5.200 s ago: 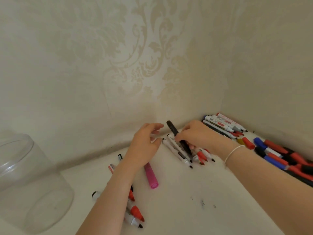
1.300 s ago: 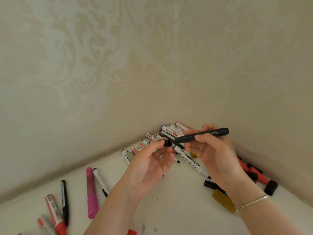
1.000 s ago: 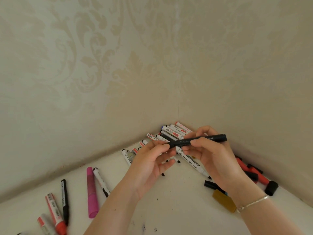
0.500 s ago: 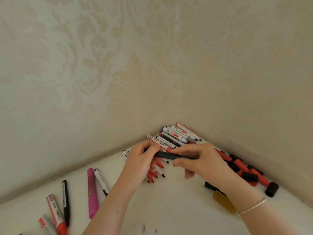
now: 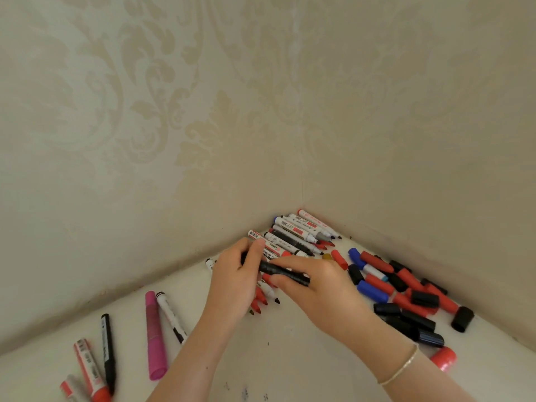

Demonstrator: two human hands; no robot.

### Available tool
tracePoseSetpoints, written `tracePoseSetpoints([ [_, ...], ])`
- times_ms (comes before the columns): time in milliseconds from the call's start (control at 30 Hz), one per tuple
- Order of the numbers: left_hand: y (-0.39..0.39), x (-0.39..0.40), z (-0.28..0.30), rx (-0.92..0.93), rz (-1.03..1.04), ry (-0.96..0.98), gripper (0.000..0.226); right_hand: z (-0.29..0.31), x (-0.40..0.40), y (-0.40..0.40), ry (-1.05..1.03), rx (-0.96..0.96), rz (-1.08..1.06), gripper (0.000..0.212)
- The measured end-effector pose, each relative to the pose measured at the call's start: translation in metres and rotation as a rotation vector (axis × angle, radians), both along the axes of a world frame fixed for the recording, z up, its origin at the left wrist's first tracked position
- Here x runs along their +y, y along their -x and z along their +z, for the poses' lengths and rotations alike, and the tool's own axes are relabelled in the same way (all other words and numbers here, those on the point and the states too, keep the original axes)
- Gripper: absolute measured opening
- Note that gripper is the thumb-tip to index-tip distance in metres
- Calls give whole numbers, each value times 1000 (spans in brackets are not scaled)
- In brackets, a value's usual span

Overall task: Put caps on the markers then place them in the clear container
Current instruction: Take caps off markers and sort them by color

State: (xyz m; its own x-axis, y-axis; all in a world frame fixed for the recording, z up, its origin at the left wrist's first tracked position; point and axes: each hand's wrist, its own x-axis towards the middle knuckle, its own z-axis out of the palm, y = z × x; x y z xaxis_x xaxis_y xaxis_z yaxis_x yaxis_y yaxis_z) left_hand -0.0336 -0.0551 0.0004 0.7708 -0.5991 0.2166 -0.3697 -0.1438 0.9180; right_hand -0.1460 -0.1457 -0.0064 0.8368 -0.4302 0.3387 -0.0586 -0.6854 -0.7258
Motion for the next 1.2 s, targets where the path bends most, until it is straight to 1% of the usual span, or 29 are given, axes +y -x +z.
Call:
tracePoseSetpoints([
  [33, 2, -2, 0, 13, -1, 14, 35, 2, -2, 1, -43, 23, -3, 22],
  [100, 7, -4, 1, 89, -13, 40, 30, 7, -7, 2, -75, 54, -15, 16],
  [133, 10, -4, 3, 118, -11, 50, 28, 10, -11, 4, -83, 62, -23, 17],
  [167, 11, -4, 5, 138, 4, 62, 26, 13, -15, 7, -94, 75, -32, 18],
  [233, 13, -2, 11, 176, 64, 111, 24, 18, -27, 17, -141, 98, -69, 14],
  [300, 10, -1, 12, 176, 119, 114, 25, 24, -43, 30, -232, 66, -142, 14],
  [333, 10, -2, 10, 176, 105, 82, 25, 27, -52, 38, -284, 36, -181, 17],
  [367, 13, -5, 7, 147, 53, 13, 26, 29, -60, 45, -331, 9, -222, 22],
  [467, 31, -20, -11, -147, -219, -264, 24, 34, -77, 62, -409, -25, -311, 25],
  [533, 47, -29, -19, -301, -354, -399, 20, 35, -83, 68, -425, -45, -341, 25],
  [633, 54, -39, -20, -497, -333, -519, 23, 33, -87, 71, -420, -66, -370, 26],
  [700, 54, -42, -18, -579, -288, -531, 22, 32, -89, 71, -422, -78, -372, 26],
  [767, 57, -49, -16, -607, -252, -508, 19, 31, -90, 69, -430, -92, -369, 26],
  [867, 62, -72, -16, -631, -207, -510, 25, 29, -88, 65, -466, -123, -361, 26],
  [1000, 64, -102, -19, -615, -151, -663, 30, 26, -88, 62, -491, -167, -341, 31],
  [1100, 65, -113, -21, -619, -94, -739, 35, 23, -89, 59, -481, -150, -350, 30],
  [1200, 63, -118, -21, -651, -81, -813, 36, 20, -90, 57, -494, -141, -347, 32],
])
